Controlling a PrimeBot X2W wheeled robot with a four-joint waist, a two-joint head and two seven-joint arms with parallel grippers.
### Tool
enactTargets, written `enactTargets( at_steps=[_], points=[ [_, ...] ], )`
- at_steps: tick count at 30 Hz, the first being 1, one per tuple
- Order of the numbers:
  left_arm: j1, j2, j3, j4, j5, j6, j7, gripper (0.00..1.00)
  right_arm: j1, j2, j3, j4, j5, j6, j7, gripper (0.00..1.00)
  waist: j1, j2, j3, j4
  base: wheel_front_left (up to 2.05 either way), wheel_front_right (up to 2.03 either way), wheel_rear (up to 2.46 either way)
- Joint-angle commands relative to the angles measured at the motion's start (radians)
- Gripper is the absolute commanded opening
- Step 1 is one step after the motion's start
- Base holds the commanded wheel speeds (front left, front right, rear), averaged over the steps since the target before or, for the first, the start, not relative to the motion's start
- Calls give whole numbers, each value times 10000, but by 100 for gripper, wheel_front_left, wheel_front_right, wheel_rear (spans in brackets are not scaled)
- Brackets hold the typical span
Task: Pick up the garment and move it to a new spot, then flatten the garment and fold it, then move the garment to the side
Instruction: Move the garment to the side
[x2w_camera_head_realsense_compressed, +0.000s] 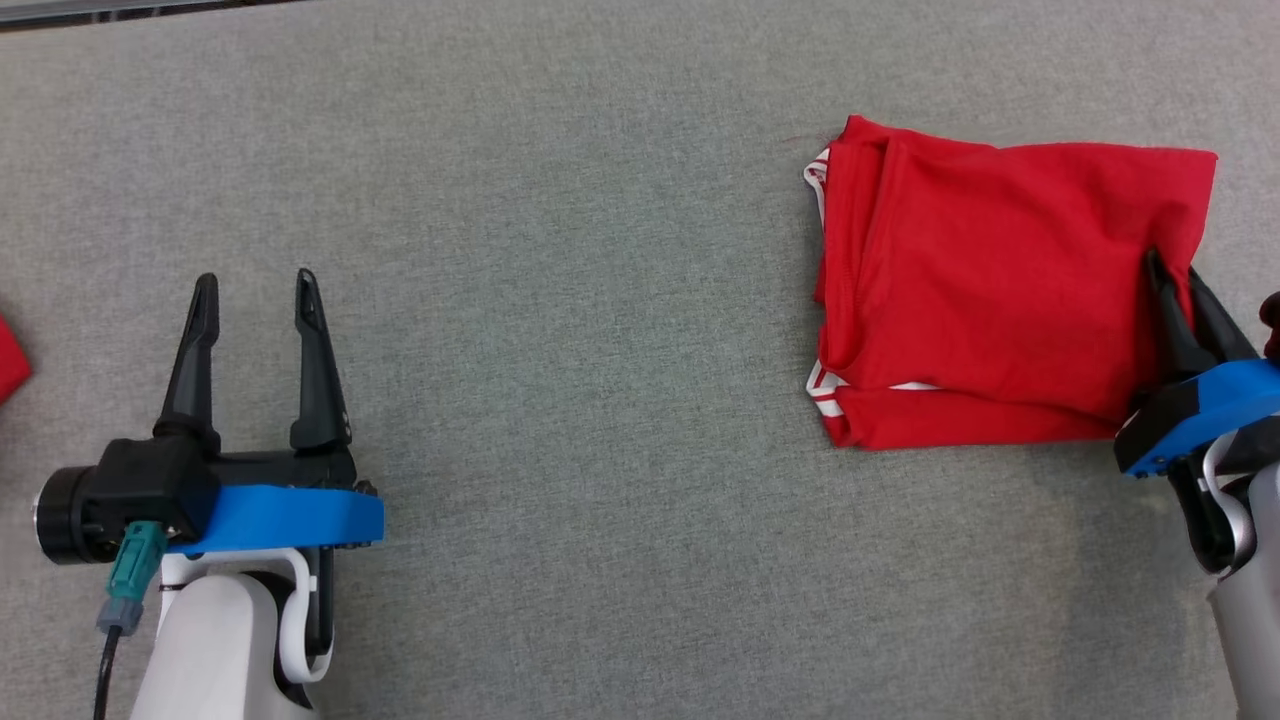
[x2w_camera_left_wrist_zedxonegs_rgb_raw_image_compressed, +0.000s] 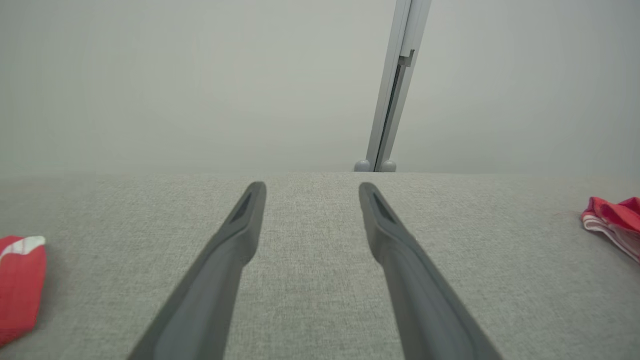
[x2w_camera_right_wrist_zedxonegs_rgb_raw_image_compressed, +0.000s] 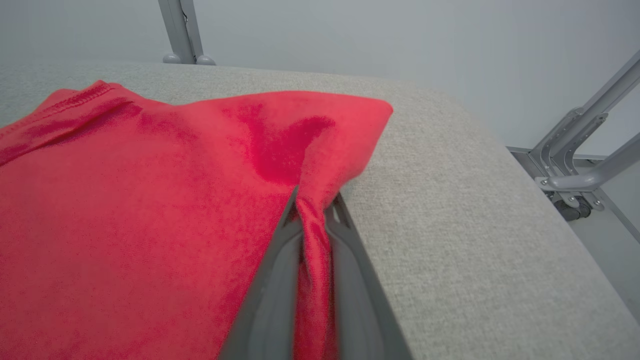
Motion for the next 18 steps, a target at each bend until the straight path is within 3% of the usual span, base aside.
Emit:
enactTargets(
  at_steps=[1,10,18],
  points=[
    [-185,104,50,-45,48,4,-23,100,-35,-48,-24,-124,-39,-2,22,0,-2,0,34,-10,0,0,0],
    [-434,173,-152,-301,68,-37,28,100,-1329,-558,-38,-777,-255,-2,667,0,-2,0,434,227,0,0,0],
    [-716,212,-278,-627,122,48,133,100,-2902,-2001,-197,-9,-347,-2,1273,0,-2,0,1125,766,0,0,0]
  ],
)
